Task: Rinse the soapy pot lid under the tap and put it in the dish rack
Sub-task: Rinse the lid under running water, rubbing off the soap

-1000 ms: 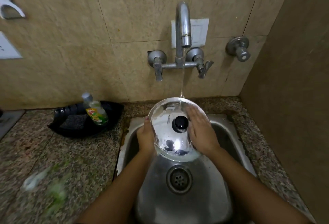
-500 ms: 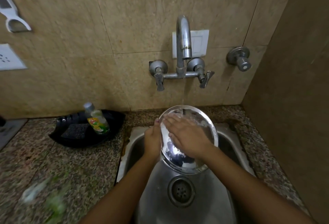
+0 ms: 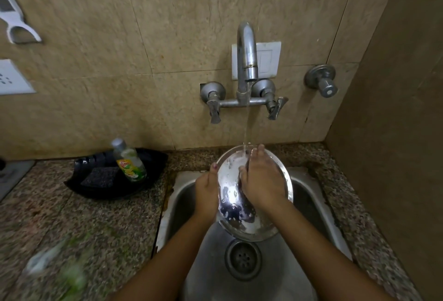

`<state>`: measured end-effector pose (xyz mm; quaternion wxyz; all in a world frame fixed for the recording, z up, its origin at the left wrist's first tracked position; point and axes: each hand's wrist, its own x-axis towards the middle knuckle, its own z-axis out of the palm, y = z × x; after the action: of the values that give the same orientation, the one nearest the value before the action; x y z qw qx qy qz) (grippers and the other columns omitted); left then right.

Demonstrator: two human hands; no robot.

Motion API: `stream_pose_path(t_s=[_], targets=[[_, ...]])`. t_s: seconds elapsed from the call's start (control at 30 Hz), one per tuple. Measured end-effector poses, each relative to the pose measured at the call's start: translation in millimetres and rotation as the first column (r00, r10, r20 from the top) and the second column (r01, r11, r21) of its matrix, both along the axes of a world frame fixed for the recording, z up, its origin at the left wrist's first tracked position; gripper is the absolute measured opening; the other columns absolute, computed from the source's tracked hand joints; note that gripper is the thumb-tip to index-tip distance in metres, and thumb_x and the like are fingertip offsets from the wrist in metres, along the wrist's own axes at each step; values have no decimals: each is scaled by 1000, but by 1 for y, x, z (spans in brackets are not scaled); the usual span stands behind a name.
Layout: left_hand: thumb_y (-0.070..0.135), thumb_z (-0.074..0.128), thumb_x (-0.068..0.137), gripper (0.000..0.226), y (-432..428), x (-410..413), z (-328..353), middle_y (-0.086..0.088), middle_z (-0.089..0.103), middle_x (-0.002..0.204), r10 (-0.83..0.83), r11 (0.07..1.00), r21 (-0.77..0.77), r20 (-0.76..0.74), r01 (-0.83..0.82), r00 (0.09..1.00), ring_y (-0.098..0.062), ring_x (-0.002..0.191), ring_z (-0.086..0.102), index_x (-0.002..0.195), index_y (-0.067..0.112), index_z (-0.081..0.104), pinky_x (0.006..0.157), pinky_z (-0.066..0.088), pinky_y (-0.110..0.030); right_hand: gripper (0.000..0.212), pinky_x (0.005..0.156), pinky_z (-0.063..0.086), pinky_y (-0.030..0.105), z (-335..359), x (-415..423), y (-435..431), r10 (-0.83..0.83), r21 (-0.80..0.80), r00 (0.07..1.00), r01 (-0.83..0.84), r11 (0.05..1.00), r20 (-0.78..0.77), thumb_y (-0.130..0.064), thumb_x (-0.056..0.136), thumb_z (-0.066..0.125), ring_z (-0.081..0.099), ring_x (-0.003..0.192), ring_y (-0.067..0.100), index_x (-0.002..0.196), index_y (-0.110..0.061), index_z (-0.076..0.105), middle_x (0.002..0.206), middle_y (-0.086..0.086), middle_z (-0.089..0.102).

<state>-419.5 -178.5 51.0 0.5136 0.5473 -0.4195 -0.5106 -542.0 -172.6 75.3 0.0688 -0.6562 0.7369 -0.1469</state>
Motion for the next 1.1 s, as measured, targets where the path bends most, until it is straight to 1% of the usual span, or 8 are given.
stream_pose_path(t_s=[0.13, 0.27, 0.33, 0.43, 0.57, 0.77, 0.9, 1.1], targets=[[33, 43, 98, 39, -1, 5, -3, -10, 62, 70, 10, 1000, -20, 11, -10, 1000, -20, 65, 58, 74, 9, 61, 61, 48, -27, 63, 120, 7, 37, -1, 18, 14, 342, -52, 933, -349, 936, -117, -38, 100, 28, 5, 148, 19, 152, -14, 3, 162, 4, 0], [33, 43, 98, 43, 1, 2, 1, -5, 54, 57, 26, 1000, -16, -22, -26, 999, -17, 54, 52, 63, 11, 54, 54, 43, -26, 62, 118, 11, 39, 8, 1, -8, -30, 0, 999, 30, 1000, -17, -38, 100, 24, 11, 147, 26, 151, -7, 9, 161, 13, 5], [33, 41, 100, 42, 0, 2, 1, -5, 60, 63, 10, 999, -32, 31, -9, 999, -14, 58, 56, 70, 9, 60, 59, 46, -27, 60, 118, 11, 39, 3, 17, -3, 101, -65, 988, -110, 992, -119, -32, 99, 29, 13, 147, 27, 150, -4, 14, 160, 16, 9], [35, 39, 100, 48, -4, 5, 0, -11, 69, 74, 44, 998, -35, 39, -43, 998, -19, 70, 66, 85, -1, 67, 62, 52, -24, 60, 115, 22, 36, -20, 36, 26, 394, -145, 885, -436, 888, -248, -30, 88, 41, 36, 139, 21, 144, -7, 37, 151, 11, 38], [38, 40, 99, 47, -15, 17, 7, -8, 67, 74, 199, 974, 106, 4, -198, 980, -19, 65, 62, 77, 6, 65, 53, 48, -21, 64, 117, 10, 34, -43, -11, 51, 612, -36, 743, -643, 765, -270, -28, 91, 45, 18, 146, 13, 151, -22, 21, 158, -4, 22], [38, 42, 98, 40, -5, 21, -2, -10, 66, 83, 274, 951, 147, -3, -271, 962, -21, 71, 61, 89, 6, 64, 68, 47, -29, 58, 117, 22, 39, -61, -40, 72, 339, -135, 941, -338, 932, -15, -35, 96, 33, 11, 147, 10, 151, -26, 18, 158, -7, 15], [31, 38, 101, 36, 3, 12, 5, -7, 61, 81, 339, 934, 145, -67, -327, 938, -20, 71, 57, 84, 7, 59, 59, 45, -24, 53, 120, 13, 35, -67, 2, 72, 524, -152, 842, -539, 829, -127, -29, 99, 32, 8, 148, 12, 151, -23, 21, 160, -5, 17], [43, 44, 96, 42, -18, 26, 0, -12, 70, 90, 378, 918, 152, -54, -366, 924, -28, 83, 66, 84, 9, 65, 80, 54, -35, 55, 120, 10, 34, -76, -33, 64, 634, -130, 760, -650, 749, -147, -24, 98, 40, 10, 147, 9, 150, -26, 23, 159, -8, 19]])
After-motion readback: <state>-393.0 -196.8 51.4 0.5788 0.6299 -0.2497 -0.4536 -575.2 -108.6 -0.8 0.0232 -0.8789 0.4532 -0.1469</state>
